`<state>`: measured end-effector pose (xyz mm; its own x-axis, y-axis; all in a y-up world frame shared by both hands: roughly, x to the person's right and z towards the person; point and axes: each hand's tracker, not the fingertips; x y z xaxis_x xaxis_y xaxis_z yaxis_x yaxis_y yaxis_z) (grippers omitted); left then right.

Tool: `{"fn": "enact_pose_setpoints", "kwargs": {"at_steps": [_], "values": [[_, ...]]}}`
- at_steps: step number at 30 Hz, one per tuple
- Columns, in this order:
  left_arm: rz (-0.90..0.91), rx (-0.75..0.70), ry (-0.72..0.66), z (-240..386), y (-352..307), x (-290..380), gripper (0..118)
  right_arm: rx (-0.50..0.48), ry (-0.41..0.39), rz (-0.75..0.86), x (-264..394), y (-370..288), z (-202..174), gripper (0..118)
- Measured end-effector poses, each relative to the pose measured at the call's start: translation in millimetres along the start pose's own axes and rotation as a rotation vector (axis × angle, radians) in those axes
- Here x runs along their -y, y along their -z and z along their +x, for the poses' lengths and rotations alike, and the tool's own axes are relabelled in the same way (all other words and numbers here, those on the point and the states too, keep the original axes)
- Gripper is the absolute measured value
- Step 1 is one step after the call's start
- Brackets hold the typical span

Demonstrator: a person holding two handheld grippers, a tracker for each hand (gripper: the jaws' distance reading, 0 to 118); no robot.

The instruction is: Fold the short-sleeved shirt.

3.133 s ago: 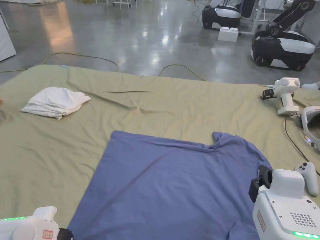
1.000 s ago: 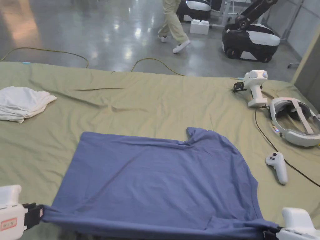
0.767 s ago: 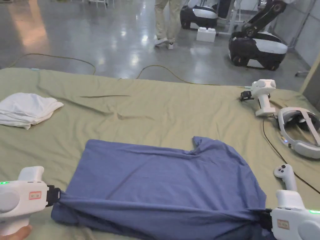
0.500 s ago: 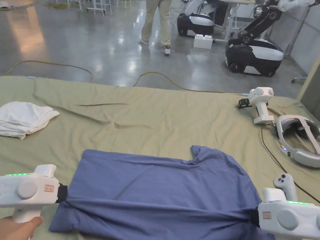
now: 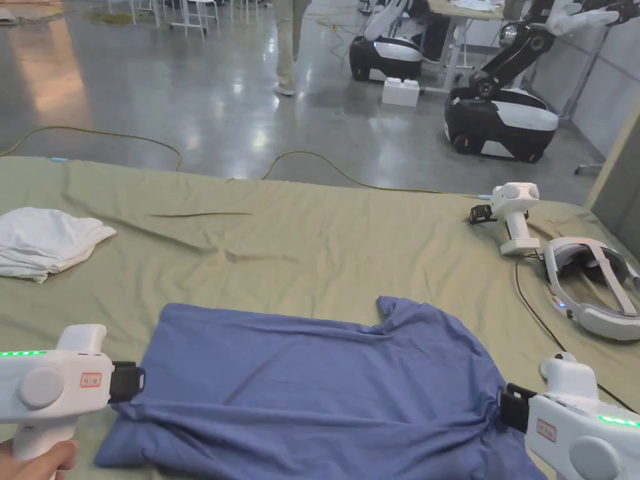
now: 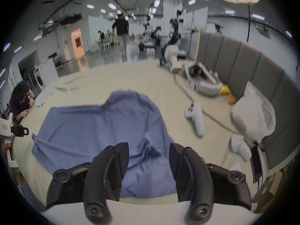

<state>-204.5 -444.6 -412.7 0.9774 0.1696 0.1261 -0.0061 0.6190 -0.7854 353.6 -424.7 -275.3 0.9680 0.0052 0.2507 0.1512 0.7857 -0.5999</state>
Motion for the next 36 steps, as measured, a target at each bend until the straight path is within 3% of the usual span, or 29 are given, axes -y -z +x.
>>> {"fn": "enact_pose_setpoints", "kwargs": {"at_steps": [6, 12, 13, 15, 16, 18, 21, 26, 29, 36], "values": [[0.385, 0.034, 0.041, 41.3, -61.2, 3.6, 48, -0.022, -0.029, 0.329, -12.7, -56.9, -48.8, 59], [0.679, -0.027, 0.07, 85.6, -117.3, 16.3, 46, 0.012, 0.014, 0.573, -13.2, -97.3, -93.5, 57], [0.696, -0.031, 0.077, 90.2, -123.3, 18.0, 44, 0.025, 0.01, 0.582, -14.4, -98.4, -98.9, 52], [0.726, -0.034, 0.087, 98.4, -132.1, 21.1, 25, 0.029, 0.004, 0.61, -13.9, -103.7, -106.6, 16], [0.736, -0.039, 0.094, 100.5, -135.6, 23.2, 16, 0.042, -0.003, 0.619, -13.9, -105.6, -109.6, 10], [0.766, -0.073, 0.106, 106.9, -142.4, 28.1, 9, 0.049, -0.006, 0.63, -13.6, -107.3, -111.0, 0], [0.772, -0.063, 0.134, 107.1, -149.3, 35.2, 2, 0.027, -0.022, 0.646, -12.3, -112.5, -112.4, 0], [0.69, -0.089, 0.129, 88.8, -146.6, 45.4, 1, 0.014, -0.045, 0.627, -10.1, -113.2, -109.1, 0], [0.531, -0.111, 0.083, 58.8, -119.4, 53.2, 1, 0.011, -0.035, 0.599, -6.8, -108.7, -103.9, 0], [-0.037, -0.054, -0.007, -12.6, -19.1, 55.5, 1, 0.018, -0.039, 0.51, 3.2, -89.1, -96.9, 0]]}}
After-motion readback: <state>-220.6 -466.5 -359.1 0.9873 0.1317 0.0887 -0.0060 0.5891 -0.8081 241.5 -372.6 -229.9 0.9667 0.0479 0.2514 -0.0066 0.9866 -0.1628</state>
